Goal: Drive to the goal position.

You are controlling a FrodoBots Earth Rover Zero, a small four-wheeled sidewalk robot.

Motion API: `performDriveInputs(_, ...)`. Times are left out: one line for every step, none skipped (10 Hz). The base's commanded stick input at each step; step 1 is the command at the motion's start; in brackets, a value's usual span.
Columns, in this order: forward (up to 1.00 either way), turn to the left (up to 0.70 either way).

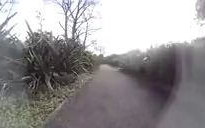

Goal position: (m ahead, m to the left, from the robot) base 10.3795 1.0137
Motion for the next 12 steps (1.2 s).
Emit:
performDriveInputs(0.7, -0.35)
performDriveInputs(0.7, -0.35)
performDriveInputs(0.7, -0.35)
performDriveInputs(0.7, -0.35)
performDriveInputs(0.7, -0.35)
performDriveInputs(0.7, -0.18)
performDriveInputs(0.7, -0.04)
performDriveInputs(0.7, -0.27)
performDriveInputs(0.7, -0.34)
performDriveInputs(0.7, -0.35)
performDriveInputs(0.7, -0.35)
performDriveInputs(0.7, -0.35)
